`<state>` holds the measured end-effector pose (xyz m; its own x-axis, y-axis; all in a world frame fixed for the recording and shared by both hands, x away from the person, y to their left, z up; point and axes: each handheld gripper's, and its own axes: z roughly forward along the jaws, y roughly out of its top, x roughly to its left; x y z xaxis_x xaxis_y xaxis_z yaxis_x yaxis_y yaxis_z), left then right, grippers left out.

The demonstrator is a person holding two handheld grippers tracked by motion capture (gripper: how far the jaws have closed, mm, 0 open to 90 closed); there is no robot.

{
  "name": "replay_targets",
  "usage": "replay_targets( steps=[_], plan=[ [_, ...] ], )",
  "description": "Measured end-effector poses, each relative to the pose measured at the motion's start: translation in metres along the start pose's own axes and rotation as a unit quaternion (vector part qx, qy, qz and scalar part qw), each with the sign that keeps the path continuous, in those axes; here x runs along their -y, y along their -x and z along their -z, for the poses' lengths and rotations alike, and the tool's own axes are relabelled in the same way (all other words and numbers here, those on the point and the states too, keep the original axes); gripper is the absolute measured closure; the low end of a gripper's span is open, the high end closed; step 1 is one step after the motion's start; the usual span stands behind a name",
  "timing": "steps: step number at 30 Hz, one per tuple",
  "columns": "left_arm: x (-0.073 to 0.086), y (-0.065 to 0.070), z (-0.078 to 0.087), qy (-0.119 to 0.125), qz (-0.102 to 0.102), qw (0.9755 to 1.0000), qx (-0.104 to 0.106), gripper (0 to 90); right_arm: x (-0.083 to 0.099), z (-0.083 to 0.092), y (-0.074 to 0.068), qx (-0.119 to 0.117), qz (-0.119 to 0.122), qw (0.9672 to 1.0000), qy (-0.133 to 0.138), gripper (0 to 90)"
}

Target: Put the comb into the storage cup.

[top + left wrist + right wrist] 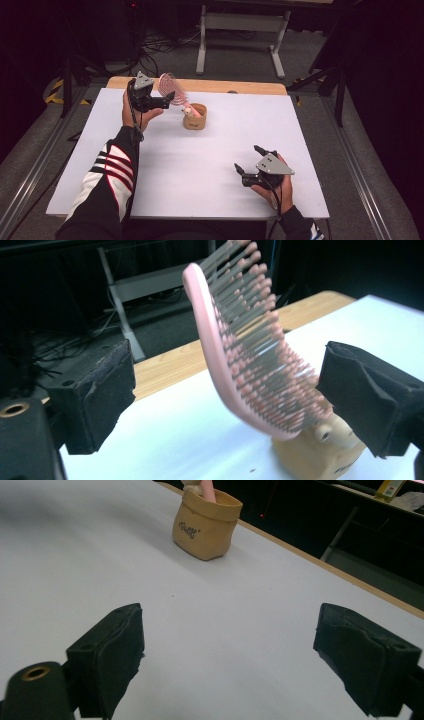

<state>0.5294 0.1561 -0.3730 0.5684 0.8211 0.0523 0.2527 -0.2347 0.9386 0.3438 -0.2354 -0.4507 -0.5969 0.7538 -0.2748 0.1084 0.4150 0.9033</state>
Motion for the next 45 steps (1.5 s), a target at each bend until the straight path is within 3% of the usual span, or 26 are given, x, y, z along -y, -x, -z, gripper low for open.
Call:
replay_targets(
  steps=[4,13,18,29,45],
  plan=[
    [0.003,0.000,0.004,-0.006,-0.016,0.9999,-0.001,7.9,0.000,0.000,0.000,0.001,0.000,1.0000,-0.001,13.1],
    [0.008,-0.002,0.008,-0.005,-0.015,0.9999,0.000,10.2,0.000,0.000,0.001,0.004,-0.002,1.0000,-0.003,13.2],
    [0.010,0.000,0.012,-0.004,-0.029,0.9996,-0.005,11.3,0.000,0.001,0.001,0.010,-0.004,0.9999,0.002,13.6],
    [0.021,0.000,0.019,0.003,-0.035,0.9993,-0.013,12.2,0.000,0.000,0.001,0.009,-0.002,1.0000,-0.001,13.6],
    [0.029,0.007,0.026,0.010,-0.041,0.9991,0.007,6.7,0.000,-0.001,0.000,0.009,-0.001,1.0000,-0.002,13.5]
  ],
)
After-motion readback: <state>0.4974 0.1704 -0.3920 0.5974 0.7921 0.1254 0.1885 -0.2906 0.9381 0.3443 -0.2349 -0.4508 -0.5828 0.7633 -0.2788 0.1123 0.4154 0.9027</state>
